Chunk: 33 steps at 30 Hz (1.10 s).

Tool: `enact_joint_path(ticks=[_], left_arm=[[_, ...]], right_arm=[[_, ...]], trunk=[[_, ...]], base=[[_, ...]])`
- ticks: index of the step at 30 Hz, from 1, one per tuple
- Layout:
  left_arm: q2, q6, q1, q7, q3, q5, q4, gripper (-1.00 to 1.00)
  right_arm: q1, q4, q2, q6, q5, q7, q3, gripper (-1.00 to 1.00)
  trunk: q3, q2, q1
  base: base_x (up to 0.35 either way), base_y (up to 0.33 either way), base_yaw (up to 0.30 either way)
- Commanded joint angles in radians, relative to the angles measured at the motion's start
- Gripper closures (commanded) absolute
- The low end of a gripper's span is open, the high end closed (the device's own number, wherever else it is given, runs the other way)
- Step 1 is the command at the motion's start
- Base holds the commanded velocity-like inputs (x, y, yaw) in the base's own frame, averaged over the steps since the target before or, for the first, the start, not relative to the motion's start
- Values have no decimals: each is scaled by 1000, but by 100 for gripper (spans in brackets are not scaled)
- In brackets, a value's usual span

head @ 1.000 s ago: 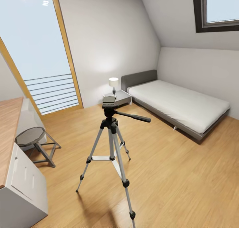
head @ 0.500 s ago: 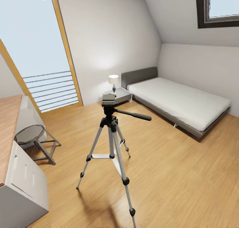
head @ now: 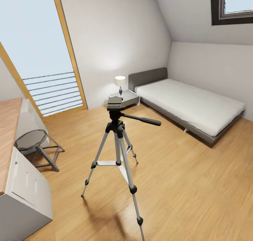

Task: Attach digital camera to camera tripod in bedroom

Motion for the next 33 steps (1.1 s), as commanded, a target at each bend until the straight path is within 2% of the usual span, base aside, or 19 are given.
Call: enact_joint_path(ticks=[1,33], left_arm=[[0,-2,-1,-6,-8,9,1,100],[-1,-2,-1,-6,-8,9,1,100]], right_arm=[[-1,3,-1,-5,8,1,-8,-100],[-1,3,-1,-5,8,1,-8,-100]], trunk=[[-3,-2,0],[-55,-2,0]], base=[[0,0,0],[0,0,0]])
